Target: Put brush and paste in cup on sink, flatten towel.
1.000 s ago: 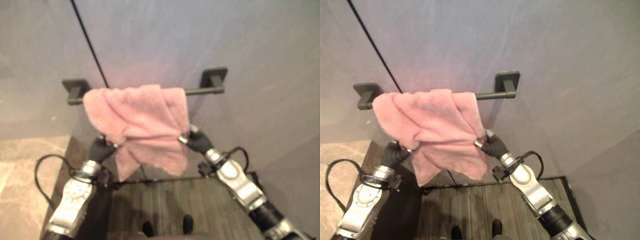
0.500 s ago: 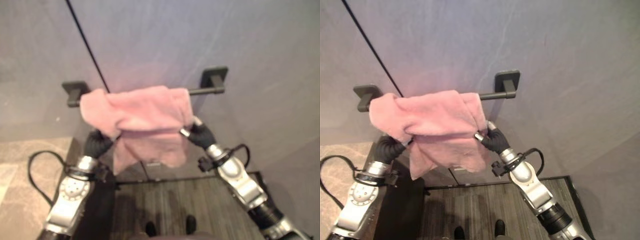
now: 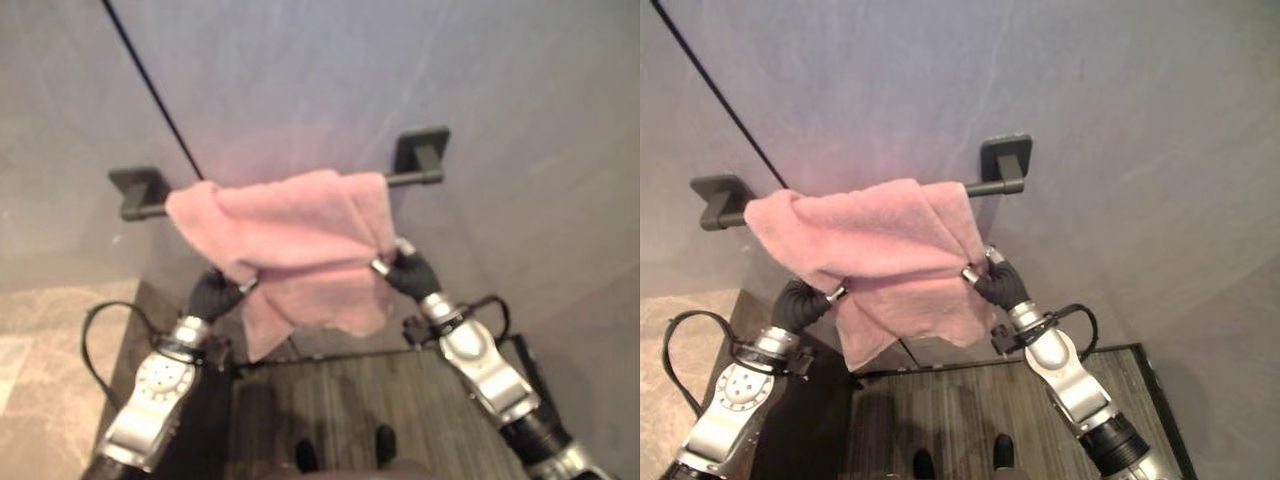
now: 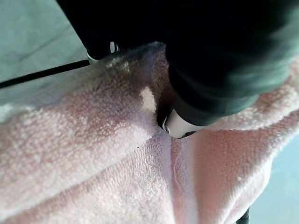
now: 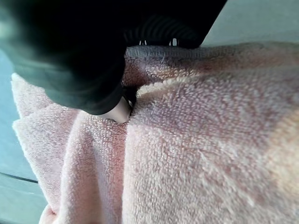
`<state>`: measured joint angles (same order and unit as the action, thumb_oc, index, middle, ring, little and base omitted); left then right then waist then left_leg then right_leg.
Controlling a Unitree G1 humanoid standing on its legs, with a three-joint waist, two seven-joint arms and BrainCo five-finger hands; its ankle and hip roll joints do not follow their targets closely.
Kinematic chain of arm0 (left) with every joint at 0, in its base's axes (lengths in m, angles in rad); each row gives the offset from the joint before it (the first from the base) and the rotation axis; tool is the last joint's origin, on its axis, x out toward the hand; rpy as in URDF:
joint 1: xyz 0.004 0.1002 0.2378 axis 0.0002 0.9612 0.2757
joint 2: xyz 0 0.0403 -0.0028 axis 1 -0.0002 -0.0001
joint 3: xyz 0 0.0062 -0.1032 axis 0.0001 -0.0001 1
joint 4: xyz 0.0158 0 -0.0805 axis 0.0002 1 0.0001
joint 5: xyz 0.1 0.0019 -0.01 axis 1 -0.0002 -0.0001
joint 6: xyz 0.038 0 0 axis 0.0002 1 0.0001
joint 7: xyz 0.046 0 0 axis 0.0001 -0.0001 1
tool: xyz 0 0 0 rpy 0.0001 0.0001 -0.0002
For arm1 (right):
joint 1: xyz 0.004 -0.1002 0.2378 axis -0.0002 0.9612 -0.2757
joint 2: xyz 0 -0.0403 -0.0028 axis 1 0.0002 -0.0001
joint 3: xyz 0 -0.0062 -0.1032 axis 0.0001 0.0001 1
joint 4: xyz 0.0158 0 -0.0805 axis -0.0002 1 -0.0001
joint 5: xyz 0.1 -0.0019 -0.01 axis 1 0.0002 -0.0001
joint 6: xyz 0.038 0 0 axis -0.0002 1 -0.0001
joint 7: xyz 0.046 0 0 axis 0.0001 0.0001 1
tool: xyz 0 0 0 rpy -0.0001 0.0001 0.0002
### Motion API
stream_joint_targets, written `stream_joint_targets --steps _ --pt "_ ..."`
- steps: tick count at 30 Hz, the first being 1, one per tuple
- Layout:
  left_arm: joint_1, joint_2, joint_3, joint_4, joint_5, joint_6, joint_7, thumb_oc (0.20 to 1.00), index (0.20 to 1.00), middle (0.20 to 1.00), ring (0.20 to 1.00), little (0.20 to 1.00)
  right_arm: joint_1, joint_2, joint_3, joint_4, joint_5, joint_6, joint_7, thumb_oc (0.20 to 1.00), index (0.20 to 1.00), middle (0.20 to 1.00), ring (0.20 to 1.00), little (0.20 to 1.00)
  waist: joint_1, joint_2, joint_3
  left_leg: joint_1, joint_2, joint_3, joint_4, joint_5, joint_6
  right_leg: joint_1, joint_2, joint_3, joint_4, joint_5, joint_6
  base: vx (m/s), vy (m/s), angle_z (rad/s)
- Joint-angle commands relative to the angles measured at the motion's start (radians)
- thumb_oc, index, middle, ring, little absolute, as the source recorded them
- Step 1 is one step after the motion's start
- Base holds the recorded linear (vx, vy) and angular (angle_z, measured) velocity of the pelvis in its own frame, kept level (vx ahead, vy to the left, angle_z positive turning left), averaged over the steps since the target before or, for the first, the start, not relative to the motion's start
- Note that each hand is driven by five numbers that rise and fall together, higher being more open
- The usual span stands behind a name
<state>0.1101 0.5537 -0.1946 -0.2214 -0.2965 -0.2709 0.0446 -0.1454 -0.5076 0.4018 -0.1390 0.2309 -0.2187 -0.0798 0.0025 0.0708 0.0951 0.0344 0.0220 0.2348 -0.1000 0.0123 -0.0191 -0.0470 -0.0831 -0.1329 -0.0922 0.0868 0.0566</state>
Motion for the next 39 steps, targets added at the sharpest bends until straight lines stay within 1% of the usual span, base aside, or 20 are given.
stream_joint_targets --steps 1,8,11,12,13,14,17,25,26,27,28,29,30,31,32,33,34,36,37,39 --pt "-0.028 0.055 0.065 0.015 -0.022 -0.045 0.062 0.2 0.2 0.2 0.2 0.2 -0.014 0.018 -0.071 -0.022 -0.043 -0.055 -0.064 0.2 0.2 0.2 0.2 0.2 -0.004 -0.062 -0.028 0.025 0.021 0.006 0.013 -0.089 0.023 0.007 -0.135 -0.038 0.005 0.006 0.089 0.0 0.0 0.0" --pt "0.0 0.039 0.09 0.051 0.038 -0.028 0.09 0.2 0.2 0.2 0.2 0.2 0.008 0.018 -0.076 -0.022 -0.038 -0.052 -0.053 0.2 0.2 0.2 0.2 0.2 -0.006 -0.061 -0.036 0.034 0.021 0.004 0.013 -0.093 0.024 0.018 -0.134 -0.042 0.005 -0.002 0.088 0.03 -0.011 0.01" --pt "0.03 0.008 0.125 0.056 0.089 0.007 0.143 0.2 0.2 0.2 0.2 0.2 0.004 0.023 -0.063 -0.011 -0.045 -0.039 -0.061 0.2 0.2 0.2 0.2 0.2 -0.001 -0.06 -0.037 0.036 0.021 0.004 0.013 -0.094 0.025 0.02 -0.133 -0.042 0.005 -0.003 0.087 0.0 0.0 0.0" --pt "0.047 0.005 0.147 0.043 0.117 0.016 0.153 0.715 0.715 0.715 0.715 0.715 -0.003 0.022 -0.057 -0.009 -0.047 -0.027 -0.059 0.2 0.2 0.2 0.2 0.2 0.002 -0.061 -0.038 0.038 0.021 0.005 0.013 -0.095 0.026 0.022 -0.133 -0.042 0.005 -0.004 0.086 0.0 0.0 0.0" --pt "0.048 0.005 0.147 0.042 0.117 0.017 0.153 1.0 1.0 1.0 1.0 1.0 -0.003 0.022 -0.057 -0.009 -0.047 -0.027 -0.06 0.2 0.2 0.2 0.2 0.2 0.002 -0.061 -0.038 0.038 0.021 0.005 0.013 -0.095 0.025 0.022 -0.133 -0.042 0.005 -0.004 0.086 0.0 0.0 0.0" --pt "0.068 0.006 0.175 0.025 0.141 0.029 0.158 1.0 1.0 1.0 1.0 1.0 -0.011 0.018 -0.055 -0.009 -0.045 -0.017 -0.055 0.2 0.2 0.2 0.2 0.2 0.004 -0.062 -0.039 0.042 0.021 0.006 0.013 -0.096 0.025 0.026 -0.133 -0.045 0.005 -0.006 0.086 0.0 0.0 0.0" --pt "0.079 0.004 0.199 0.013 0.148 0.035 0.163 1.0 1.0 1.0 1.0 1.0 -0.017 0.019 -0.052 -0.006 -0.041 -0.006 -0.052 0.2 0.2 0.2 0.2 0.2 0.007 -0.062 -0.038 0.046 0.021 0.003 0.013 -0.097 0.025 0.03 -0.133 -0.047 0.005 -0.007 0.085 0.0 0.0 0.0" --pt "0.091 -0.012 0.235 -0.009 0.114 0.032 0.162 1.0 1.0 1.0 1.0 1.0 -0.027 0.018 -0.055 -0.007 -0.036 0.005 -0.04 0.2 0.2 0.2 0.2 0.2 0.01 -0.064 -0.034 0.047 0.022 -0.005 0.013 -0.097 0.024 0.036 -0.132 -0.056 0.005 -0.01 0.082 0.0 -0.002 0.03" --pt "0.091 -0.009 0.236 -0.011 0.116 0.031 0.159 0.84 0.84 0.84 0.84 0.84 -0.029 0.018 -0.055 -0.005 -0.035 0.005 -0.038 0.2 0.2 0.2 0.2 0.2 0.011 -0.064 -0.033 0.047 0.021 -0.005 0.013 -0.097 0.025 0.036 -0.132 -0.055 0.005 -0.01 0.082 0.0 0.0 0.0" --pt "0.09 -0.009 0.238 -0.017 0.11 0.032 0.156 0.862 0.862 0.862 0.862 0.862 -0.031 0.018 -0.054 -0.005 -0.034 0.005 -0.036 0.2 0.2 0.2 0.2 0.2 0.013 -0.065 -0.033 0.045 0.021 -0.007 0.013 -0.097 0.025 0.036 -0.132 -0.057 0.005 -0.01 0.081 0.0 0.0 0.0" --pt "0.09 -0.009 0.238 -0.017 0.11 0.032 0.156 0.853 0.853 0.853 0.853 0.853 -0.032 0.018 -0.054 -0.004 -0.034 0.005 -0.036 0.2 0.2 0.2 0.2 0.2 0.012 -0.065 -0.033 0.045 0.021 -0.007 0.013 -0.097 0.025 0.036 -0.132 -0.057 0.005 -0.01 0.081 0.0 0.0 0.0" --pt "0.089 -0.008 0.238 -0.019 0.107 0.031 0.153 0.765 0.765 0.765 0.765 0.765 -0.033 0.019 -0.053 -0.003 -0.031 0.006 -0.034 0.2 0.2 0.2 0.2 0.2 0.013 -0.066 -0.033 0.044 0.022 -0.008 0.013 -0.096 0.024 0.036 -0.132 -0.057 0.005 -0.01 0.081 0.0 0.0 0.0" --pt "0.084 -0.006 0.233 -0.028 0.098 0.027 0.145 0.755 0.755 0.755 0.755 0.755 -0.034 0.022 -0.052 -0.005 -0.033 0.007 -0.031 0.2 0.2 0.2 0.2 0.2 0.013 -0.066 -0.032 0.042 0.022 -0.009 0.013 -0.096 0.024 0.035 -0.132 -0.06 0.005 -0.01 0.082 -0.01 -0.001 0.03" --pt "0.084 -0.005 0.233 -0.028 0.097 0.027 0.145 0.755 0.755 0.755 0.755 0.755 -0.034 0.022 -0.052 -0.005 -0.033 0.007 -0.031 0.2 0.2 0.2 0.2 0.2 0.013 -0.066 -0.032 0.042 0.022 -0.009 0.013 -0.096 0.024 0.035 -0.132 -0.06 0.005 -0.01 0.082 0.0 0.0 0.0" --pt "0.082 -0.005 0.229 -0.032 0.073 0.024 0.134 0.896 0.896 0.896 0.896 0.896 -0.036 0.023 -0.051 -0.006 -0.028 0.007 -0.027 0.2 0.2 0.2 0.2 0.2 0.013 -0.066 -0.031 0.041 0.022 -0.009 0.013 -0.096 0.024 0.035 -0.132 -0.061 0.005 -0.01 0.081 0.0 0.0 0.0" --pt "0.081 -0.005 0.226 -0.035 0.059 0.022 0.129 1.0 1.0 1.0 1.0 1.0 -0.037 0.022 -0.048 -0.008 -0.027 0.007 -0.024 0.2 0.2 0.2 0.2 0.2 0.013 -0.066 -0.031 0.04 0.022 -0.009 0.013 -0.096 0.024 0.034 -0.132 -0.06 0.005 -0.009 0.081 0.0 0.0 0.0" --pt "0.077 -0.005 0.219 -0.042 0.041 0.022 0.12 1.0 1.0 1.0 1.0 1.0 -0.041 0.022 -0.043 -0.01 -0.028 0.008 -0.019 0.2 0.2 0.2 0.2 0.2 0.013 -0.066 -0.031 0.04 0.022 -0.01 0.013 -0.095 0.024 0.034 -0.132 -0.06 0.005 -0.009 0.081 0.0 0.0 0.0" --pt "0.07 -0.006 0.211 -0.058 -0.012 0.018 0.104 1.0 1.0 1.0 1.0 1.0 -0.049 0.023 -0.033 -0.016 -0.023 0.009 -0.01 0.944 0.944 0.944 0.944 0.944 0.013 -0.066 -0.03 0.039 0.022 -0.01 0.013 -0.094 0.024 0.032 -0.133 -0.059 0.005 -0.008 0.081 0.0 0.0 0.0" --pt "0.066 -0.004 0.206 -0.071 -0.038 0.017 0.097 1.0 1.0 1.0 1.0 1.0 -0.052 0.022 -0.029 -0.024 -0.023 0.011 -0.007 1.0 1.0 1.0 1.0 1.0 0.013 -0.066 -0.03 0.038 0.022 -0.01 0.013 -0.095 0.024 0.031 -0.133 -0.058 0.005 -0.008 0.081 0.0 0.0 0.0" --pt "0.065 -0.005 0.204 -0.087 -0.059 0.019 0.094 1.0 1.0 1.0 1.0 1.0 -0.062 0.019 -0.023 -0.028 -0.025 0.012 -0.004 1.0 1.0 1.0 1.0 1.0 0.014 -0.065 -0.029 0.039 0.022 -0.01 0.013 -0.094 0.025 0.031 -0.133 -0.058 0.005 -0.007 0.081 0.0 0.0 0.0"
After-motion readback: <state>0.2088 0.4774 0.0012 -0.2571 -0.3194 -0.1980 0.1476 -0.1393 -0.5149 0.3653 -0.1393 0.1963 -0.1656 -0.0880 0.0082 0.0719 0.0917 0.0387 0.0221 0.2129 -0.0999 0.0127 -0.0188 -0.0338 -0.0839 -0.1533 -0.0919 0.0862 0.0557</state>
